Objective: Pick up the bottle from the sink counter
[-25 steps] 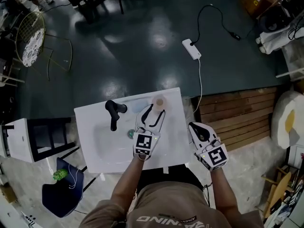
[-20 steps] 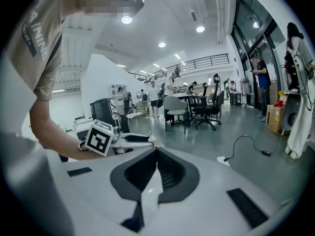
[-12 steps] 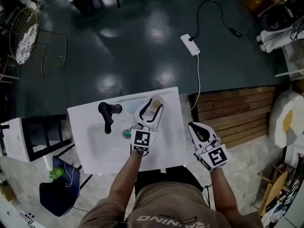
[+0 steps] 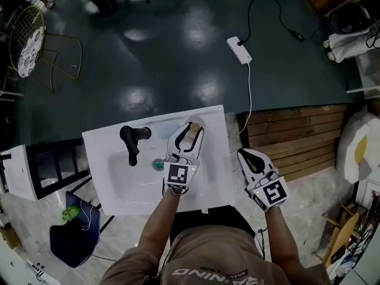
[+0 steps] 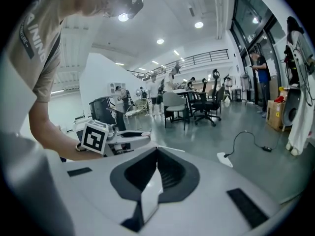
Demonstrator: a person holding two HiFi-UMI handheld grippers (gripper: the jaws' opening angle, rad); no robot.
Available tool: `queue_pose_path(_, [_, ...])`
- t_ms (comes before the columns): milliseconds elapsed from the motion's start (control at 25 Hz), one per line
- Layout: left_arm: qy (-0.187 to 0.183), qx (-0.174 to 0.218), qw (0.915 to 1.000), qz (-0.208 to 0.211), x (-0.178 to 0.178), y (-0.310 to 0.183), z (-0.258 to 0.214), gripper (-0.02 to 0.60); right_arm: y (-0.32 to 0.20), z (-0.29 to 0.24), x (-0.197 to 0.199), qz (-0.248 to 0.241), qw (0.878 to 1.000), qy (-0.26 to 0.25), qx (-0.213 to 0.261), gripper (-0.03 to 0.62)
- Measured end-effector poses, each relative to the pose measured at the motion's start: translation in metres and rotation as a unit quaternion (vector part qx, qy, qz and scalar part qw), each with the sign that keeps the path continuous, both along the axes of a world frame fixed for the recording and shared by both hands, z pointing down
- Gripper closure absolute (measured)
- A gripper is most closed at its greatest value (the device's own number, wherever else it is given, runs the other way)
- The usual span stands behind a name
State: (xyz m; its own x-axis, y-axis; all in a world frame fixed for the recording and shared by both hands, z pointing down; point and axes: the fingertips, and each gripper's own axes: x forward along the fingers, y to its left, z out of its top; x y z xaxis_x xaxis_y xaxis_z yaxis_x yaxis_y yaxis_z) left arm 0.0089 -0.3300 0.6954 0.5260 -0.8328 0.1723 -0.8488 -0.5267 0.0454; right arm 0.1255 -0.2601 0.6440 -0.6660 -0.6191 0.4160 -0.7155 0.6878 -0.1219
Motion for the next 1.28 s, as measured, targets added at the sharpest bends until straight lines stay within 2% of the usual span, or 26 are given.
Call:
queue_pose_path(240, [0.028,0.005,0.9996,-0.002,0.0,0.003,-0.003,0.445,0.002,0.006,0.004,-0.001,1.0,-0.003,-0.002,0.583])
queue_pose_path(600, [0.023,0.014,0.9995,0.014,0.0,0.003,-0.003,0.448,0.006,0.021,0.007,-0.007,1.0,0.002,-0.023,0.583])
queue_pose_path(840, [0.019,-0.002,0.9996,0.022,0.002,0.004,-0.004,0.452,0.005,0.022,0.006,-0.004,1.0,-0.009,-0.016,0.583])
queue_pose_path(1280, [0.021,0.008,0.9995,0.022,0.002,0.017,-0.051,0.453,-0.001,-0.001,0.002,-0.002,1.0,-0.012,0.002,0.583])
